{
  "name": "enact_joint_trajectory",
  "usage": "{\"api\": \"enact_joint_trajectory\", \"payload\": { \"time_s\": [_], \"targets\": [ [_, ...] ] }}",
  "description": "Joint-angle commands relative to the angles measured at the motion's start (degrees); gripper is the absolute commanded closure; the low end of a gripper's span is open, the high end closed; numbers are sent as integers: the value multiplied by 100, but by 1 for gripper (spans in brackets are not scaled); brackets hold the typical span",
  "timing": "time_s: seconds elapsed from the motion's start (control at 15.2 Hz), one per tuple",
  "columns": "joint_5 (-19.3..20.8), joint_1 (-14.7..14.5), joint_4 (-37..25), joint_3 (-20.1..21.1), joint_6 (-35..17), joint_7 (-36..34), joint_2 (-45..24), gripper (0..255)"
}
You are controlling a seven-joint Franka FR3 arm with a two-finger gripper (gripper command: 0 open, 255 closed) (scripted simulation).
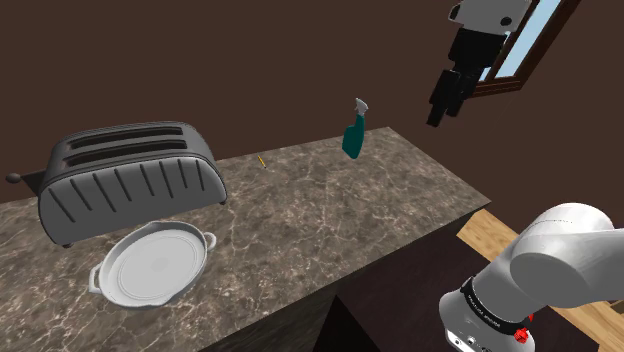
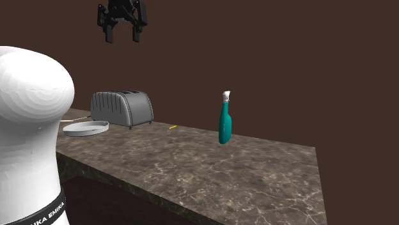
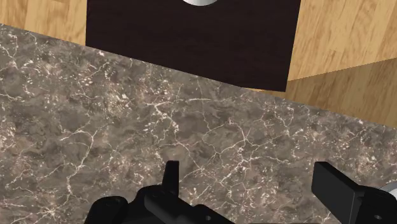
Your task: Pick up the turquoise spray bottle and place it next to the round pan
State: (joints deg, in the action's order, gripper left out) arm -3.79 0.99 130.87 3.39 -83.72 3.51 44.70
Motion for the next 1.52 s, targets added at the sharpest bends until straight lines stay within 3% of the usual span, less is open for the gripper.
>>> {"api": "enact_joint_trajectory", "payload": {
  "time_s": [0.0, 0.73, 1.45],
  "targets": [
    [0, 0, 0, 0, 0, 0, 0, 0],
    [342, 309, -587, -437, -1406, 428, -1931, 0],
    [376, 554, -2040, -812, -2210, 808, -4110, 0]
  ]
}}
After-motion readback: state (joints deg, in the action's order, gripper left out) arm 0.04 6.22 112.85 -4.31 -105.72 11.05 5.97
